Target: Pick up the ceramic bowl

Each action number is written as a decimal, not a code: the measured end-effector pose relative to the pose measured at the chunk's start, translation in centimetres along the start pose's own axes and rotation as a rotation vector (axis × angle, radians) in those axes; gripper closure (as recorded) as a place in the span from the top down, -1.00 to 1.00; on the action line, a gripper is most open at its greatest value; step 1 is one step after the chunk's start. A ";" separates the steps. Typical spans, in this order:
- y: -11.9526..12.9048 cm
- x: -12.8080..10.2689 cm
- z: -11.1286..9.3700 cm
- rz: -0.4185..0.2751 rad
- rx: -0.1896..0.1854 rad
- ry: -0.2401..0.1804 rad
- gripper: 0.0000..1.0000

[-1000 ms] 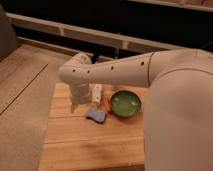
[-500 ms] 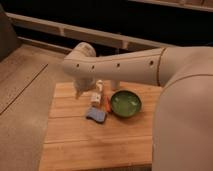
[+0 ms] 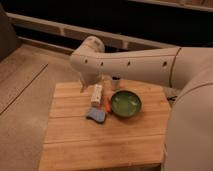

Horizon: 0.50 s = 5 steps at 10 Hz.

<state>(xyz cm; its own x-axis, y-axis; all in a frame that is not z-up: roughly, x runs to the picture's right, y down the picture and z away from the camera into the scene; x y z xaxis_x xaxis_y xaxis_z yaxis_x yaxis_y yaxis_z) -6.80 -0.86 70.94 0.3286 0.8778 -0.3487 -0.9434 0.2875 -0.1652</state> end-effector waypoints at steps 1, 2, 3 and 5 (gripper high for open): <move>-0.3 0.7 0.7 0.003 -0.002 0.026 0.30; -1.5 2.8 2.3 0.027 -0.013 0.082 0.30; -2.8 4.7 3.5 0.067 -0.025 0.125 0.30; -5.6 7.3 5.6 0.160 -0.054 0.167 0.30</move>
<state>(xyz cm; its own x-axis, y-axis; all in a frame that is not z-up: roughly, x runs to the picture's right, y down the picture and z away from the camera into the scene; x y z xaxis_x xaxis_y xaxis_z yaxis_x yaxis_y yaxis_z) 0.67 6.09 74.44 0.1819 0.8339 -0.5212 -0.9819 0.1250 -0.1427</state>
